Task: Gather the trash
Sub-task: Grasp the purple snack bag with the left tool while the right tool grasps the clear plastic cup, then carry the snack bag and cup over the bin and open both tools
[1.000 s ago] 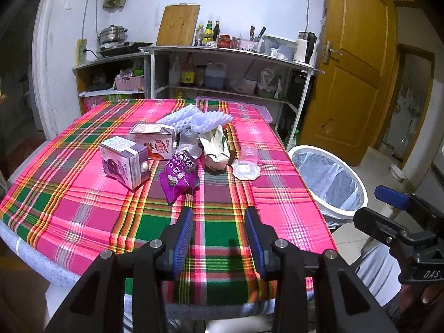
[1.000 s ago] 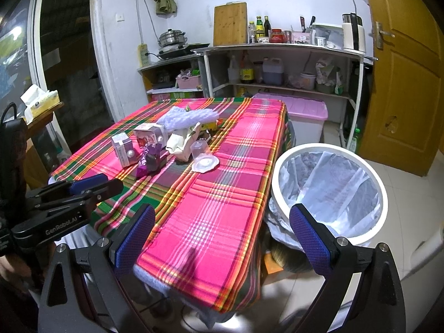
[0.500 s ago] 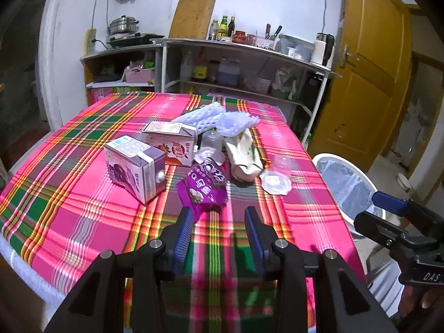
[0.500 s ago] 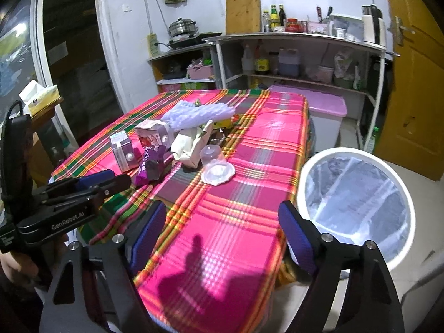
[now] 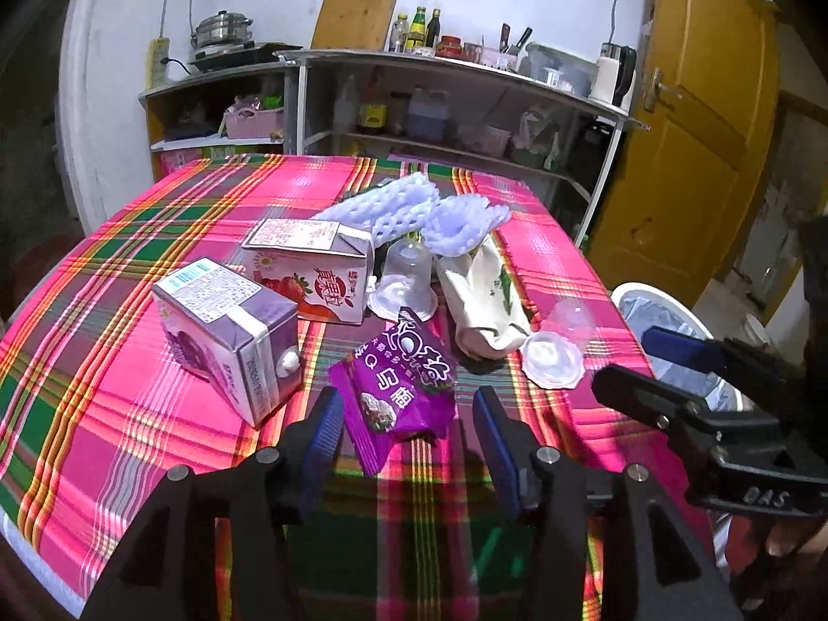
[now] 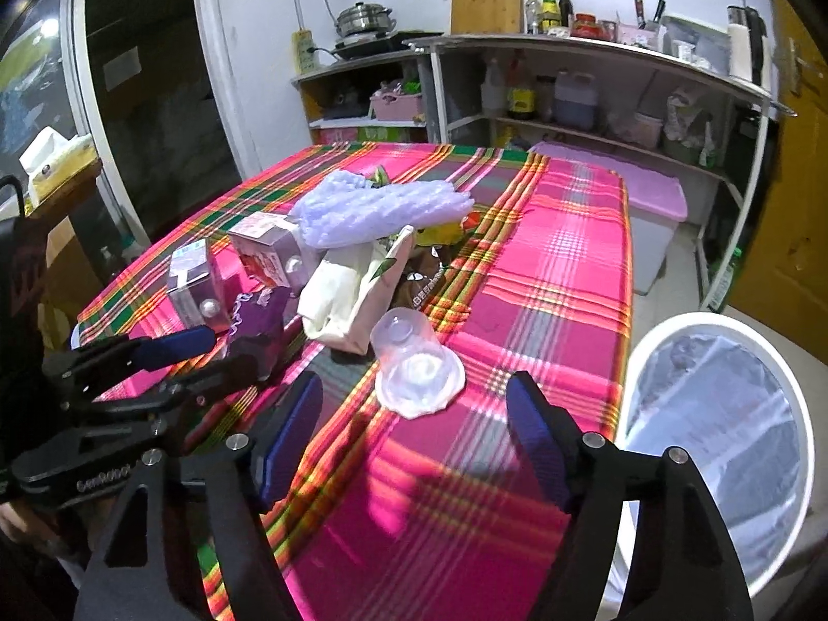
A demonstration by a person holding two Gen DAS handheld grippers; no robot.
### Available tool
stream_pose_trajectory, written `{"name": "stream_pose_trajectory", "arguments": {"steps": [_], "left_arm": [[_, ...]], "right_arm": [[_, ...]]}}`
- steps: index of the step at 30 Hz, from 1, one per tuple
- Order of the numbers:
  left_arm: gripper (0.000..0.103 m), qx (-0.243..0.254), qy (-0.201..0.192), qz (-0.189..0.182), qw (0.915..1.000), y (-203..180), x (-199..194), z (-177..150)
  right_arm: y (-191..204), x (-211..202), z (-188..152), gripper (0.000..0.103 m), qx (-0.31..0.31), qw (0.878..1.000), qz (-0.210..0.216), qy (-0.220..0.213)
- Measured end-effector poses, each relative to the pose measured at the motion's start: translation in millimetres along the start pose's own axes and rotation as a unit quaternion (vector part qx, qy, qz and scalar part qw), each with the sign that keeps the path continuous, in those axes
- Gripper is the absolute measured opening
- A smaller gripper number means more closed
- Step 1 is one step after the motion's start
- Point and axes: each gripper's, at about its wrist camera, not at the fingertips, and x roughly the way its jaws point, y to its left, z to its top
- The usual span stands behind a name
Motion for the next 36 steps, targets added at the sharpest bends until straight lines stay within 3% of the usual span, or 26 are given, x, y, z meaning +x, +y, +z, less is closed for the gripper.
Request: {"name": "stream_pose_trajectory", "arguments": {"steps": [8, 10, 13, 15, 21, 36], "left_arm": [[0.052, 0.004, 0.014, 0.002, 0.9999, 1, 17, 5], [0.052, 0.004, 0.015, 0.002, 0.9999, 1, 19, 6], [0.052, -0.001, 0.019, 0.000, 0.9998, 3, 23, 9], [0.043, -0.003, 0.021, -0.001, 0.9998, 4, 26, 11], [0.035, 0.003, 0.015, 0.002, 0.9999, 2, 24, 10], [0.031, 0.006, -0.016, -0.003, 0.9998, -15, -21, 3]], "right_arm": [[1, 22, 15, 0.055, -0.008, 1.000, 0.017, 0.018], [1, 27, 16, 0.039, -0.008, 0.999, 0.022, 0.025], [-1, 31, 16, 0.034, -0.001, 0.999, 0.028, 0.031], [-4, 31, 16, 0.034, 0.003, 0.999, 0.029, 0.029], [-3, 21, 12, 0.034, 0.007, 0.999, 0.026, 0.023], [-4, -32, -4, 0.034, 0.012, 1.000, 0.006, -0.011]]}}
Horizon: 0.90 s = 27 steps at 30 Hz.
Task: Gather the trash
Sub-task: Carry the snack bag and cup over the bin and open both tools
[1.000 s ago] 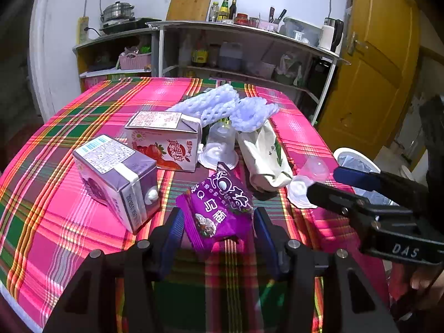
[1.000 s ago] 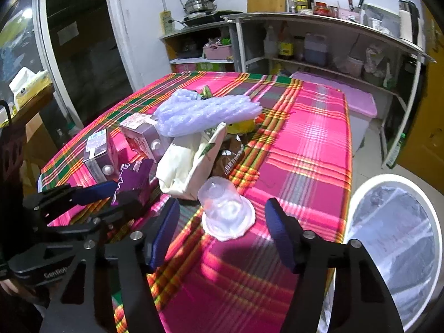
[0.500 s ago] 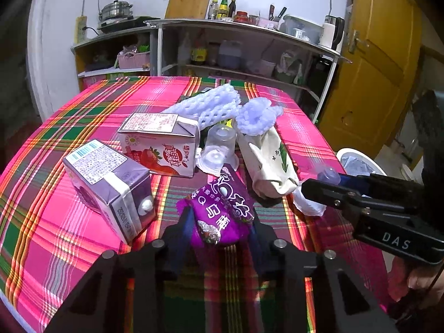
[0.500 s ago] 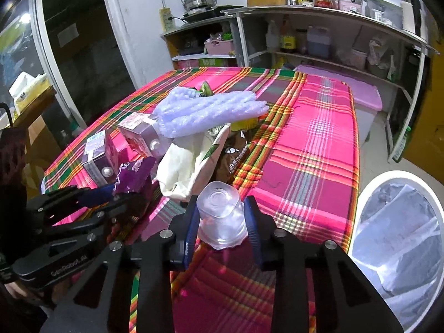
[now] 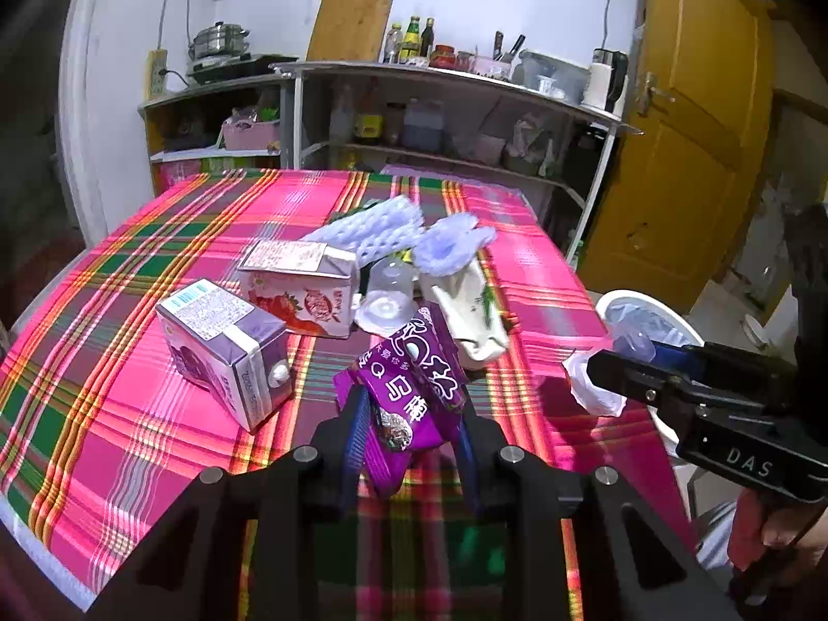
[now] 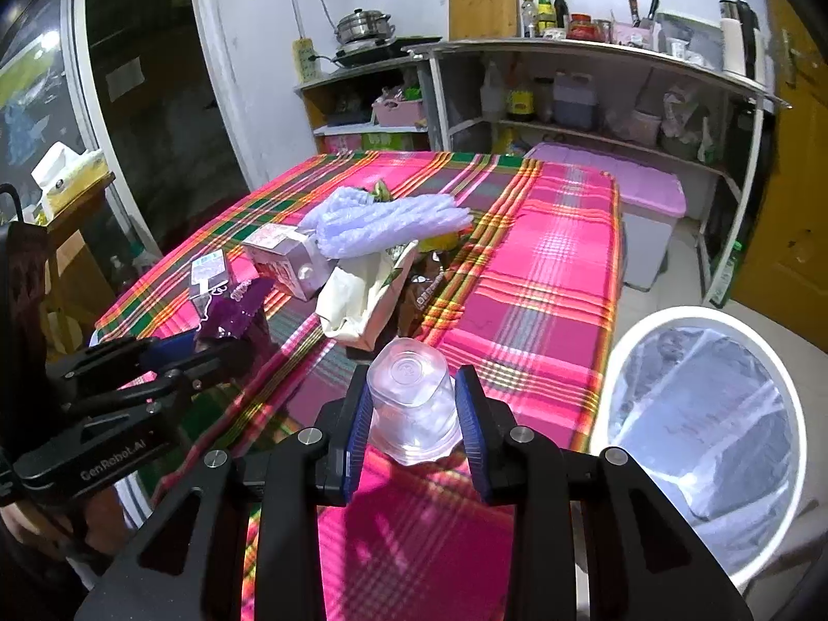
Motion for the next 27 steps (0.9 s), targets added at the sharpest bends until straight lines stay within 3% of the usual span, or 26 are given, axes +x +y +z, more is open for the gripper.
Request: {"name": "stream_pose_trajectory", "arguments": {"steps": [11, 27], "left_arm": [[0.031, 0.035, -0.010, -0.039, 0.9986, -42, -12, 9], [0.031, 0.103, 0.036, -0.149, 0.9828, -147, 43, 26]], "right_arm": [[-35, -38, -15, 0.034, 0.024, 0.999, -0.038, -0.025], [-133, -68, -50, 0.034, 0.113, 0.987, -0.113, -0.020]]}}
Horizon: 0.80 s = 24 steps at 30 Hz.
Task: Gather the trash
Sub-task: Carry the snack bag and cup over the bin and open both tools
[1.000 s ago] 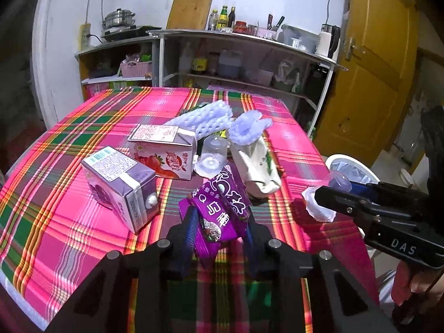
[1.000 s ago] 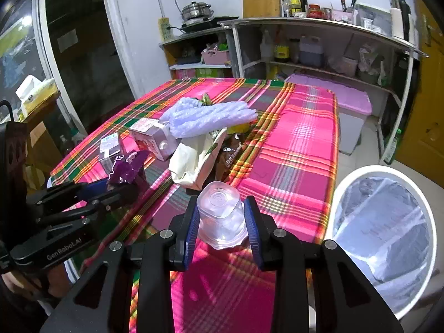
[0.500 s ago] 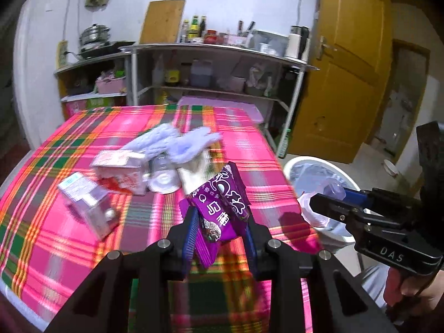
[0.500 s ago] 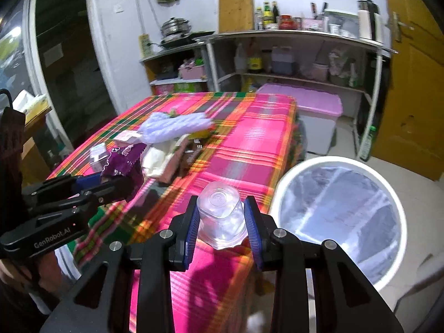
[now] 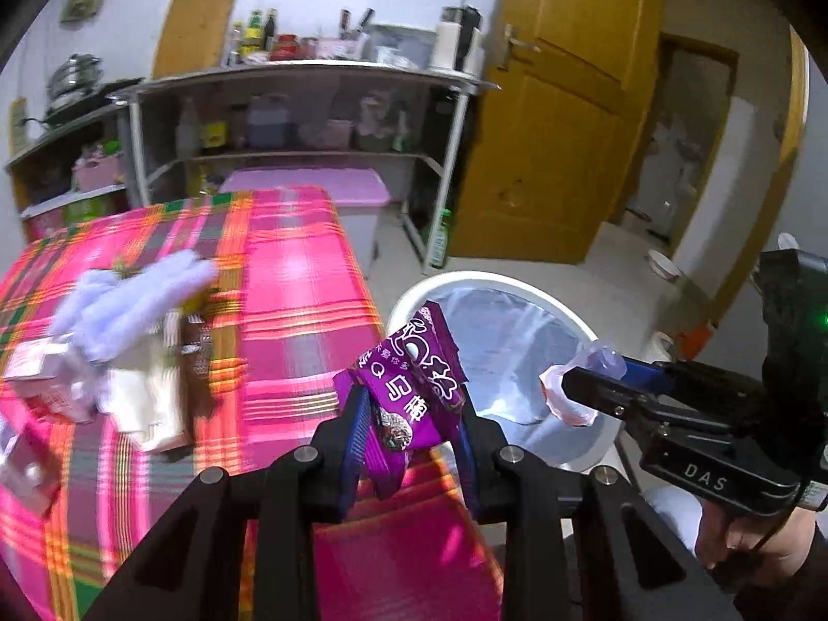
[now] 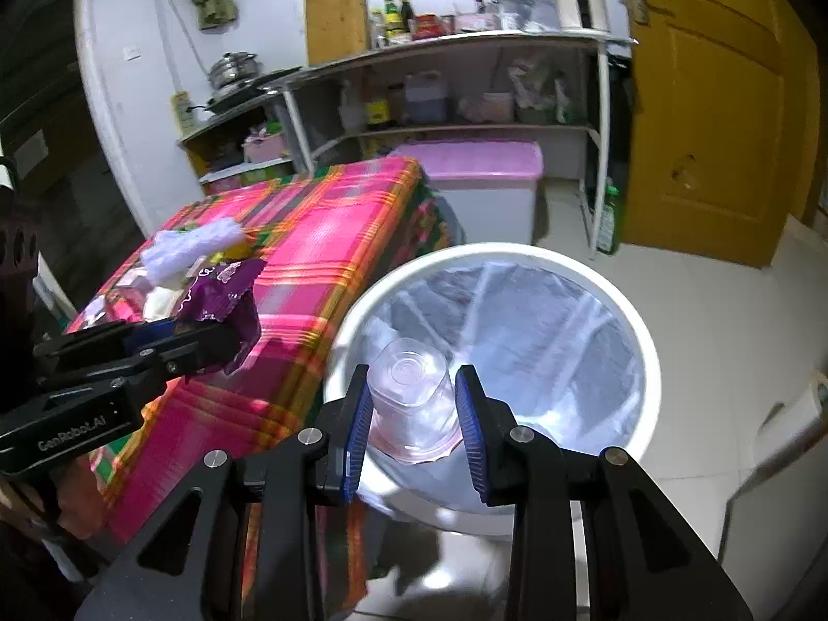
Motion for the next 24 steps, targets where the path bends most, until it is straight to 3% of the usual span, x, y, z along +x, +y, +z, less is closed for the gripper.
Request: {"name": "stream_pose_trajectory", "arguments": {"steps": [14, 21, 23, 24], "left_arm": [[0.033, 0.027, 0.057, -0.064, 0.9960, -40, 63, 10], [0.040, 0.020, 0.069, -0.071, 0.9949, -40, 75, 8], [0.040, 0.017, 0.069, -0.070, 0.9950, -38, 75, 8], [0.041, 0.015, 0.068, -0.070, 0.9951, -38, 75, 9]], "right_arm": [[-48, 22, -17, 0.034, 0.049, 0.998, -0.018, 0.039], [-53, 26, -21, 0.034, 0.051, 0.997, -0.024, 0.047], [-52, 25, -21, 0.037, 0.050, 0.997, -0.023, 0.045], [-53, 25, -21, 0.045, 0.050, 0.998, -0.023, 0.044]]}}
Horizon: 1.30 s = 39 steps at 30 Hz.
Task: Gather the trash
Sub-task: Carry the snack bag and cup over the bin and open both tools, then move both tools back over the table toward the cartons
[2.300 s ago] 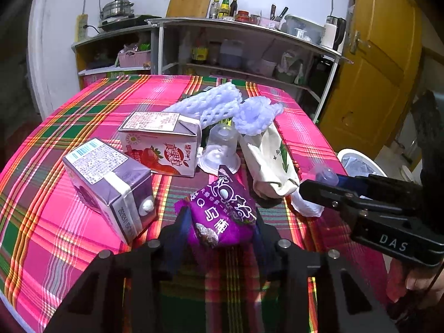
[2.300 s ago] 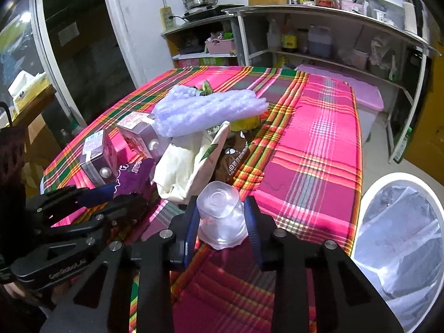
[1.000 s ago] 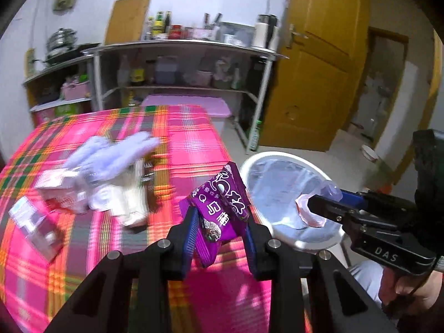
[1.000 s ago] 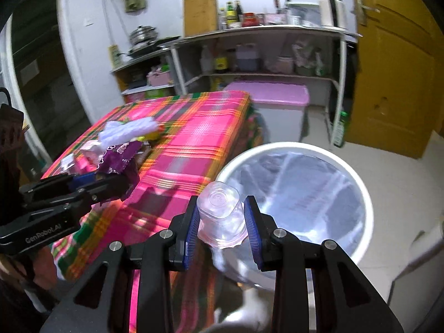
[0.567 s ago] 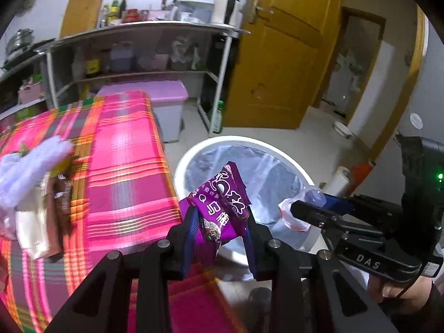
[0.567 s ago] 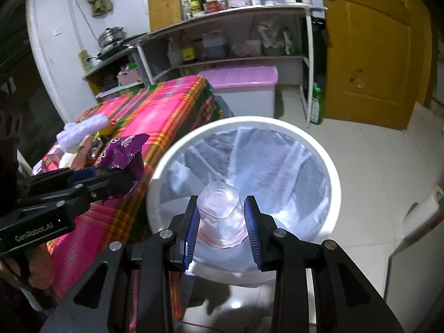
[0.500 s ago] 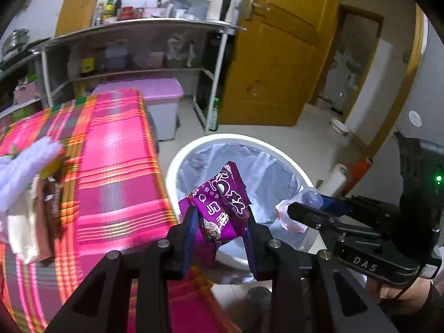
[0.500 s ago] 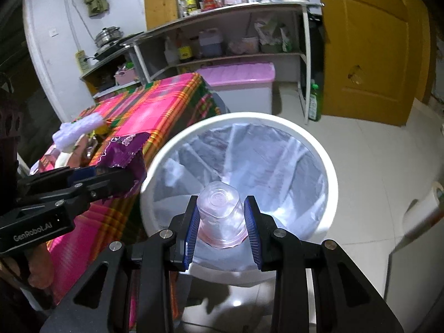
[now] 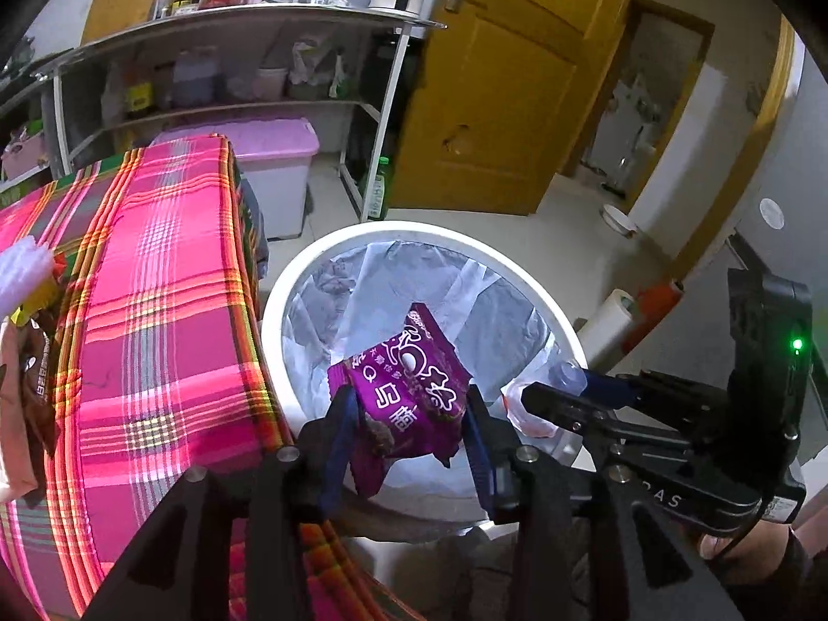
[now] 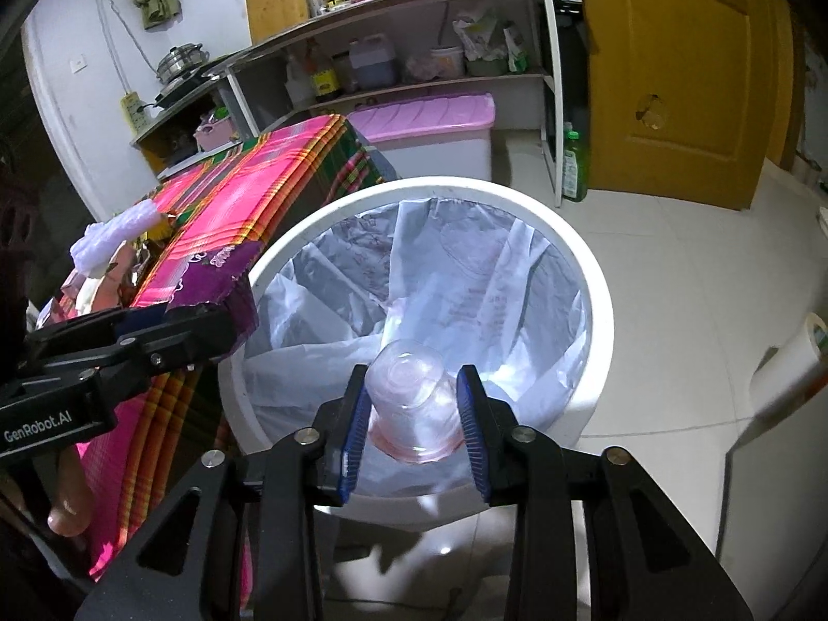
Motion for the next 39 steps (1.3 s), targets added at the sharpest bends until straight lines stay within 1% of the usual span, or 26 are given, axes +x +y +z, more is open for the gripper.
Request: {"name": "stream_pose_trajectory", "arguments": {"steps": [1, 2, 3, 6, 12, 19, 26, 32, 35, 39], "left_arm": [[0.042, -0.001, -0.001, 0.000, 1.0000, 0, 0, 0], [0.044, -0.002, -0.002, 0.000, 1.0000, 0, -1, 0], [0.046, -0.002, -0.004, -0.001, 1.0000, 0, -1, -1], [0.048, -0.003, -0.007, -0.001, 1.0000, 0, -4, -1], [0.049, -0.008, -0.020, 0.001, 0.9998, 2, -17, -2], [0.049, -0.017, -0.049, 0.011, 0.9986, 6, -48, -9], [0.049, -0.012, -0.086, 0.046, 0.9952, 11, -90, -22], [0.049, -0.025, -0.105, 0.071, 0.9916, 24, -120, -38], [0.049, -0.031, -0.113, 0.090, 0.9890, 32, -134, -46], [0.049, -0.048, -0.123, 0.105, 0.9857, 47, -152, -57]], "right_arm": [[0, -1, 0, 0.051, 0.000, 1.000, 0.000, -0.002], [1, -2, 0, 0.052, 0.001, 1.000, 0.000, -0.004], [0, -3, 0, 0.052, 0.001, 1.000, 0.000, -0.006], [-1, -6, 1, 0.052, 0.005, 1.000, -0.001, -0.008], [4, -21, 2, 0.052, 0.000, 1.000, -0.002, -0.027], [22, -48, 2, 0.052, -0.017, 0.998, 0.021, -0.058], [53, -63, -1, 0.052, -0.044, 0.996, 0.031, -0.071], [79, -64, -2, 0.052, -0.062, 0.994, 0.063, -0.066], [93, -59, -3, 0.052, -0.071, 0.993, 0.078, -0.056], [111, -54, -5, 0.052, -0.080, 0.992, 0.090, -0.045]]}}
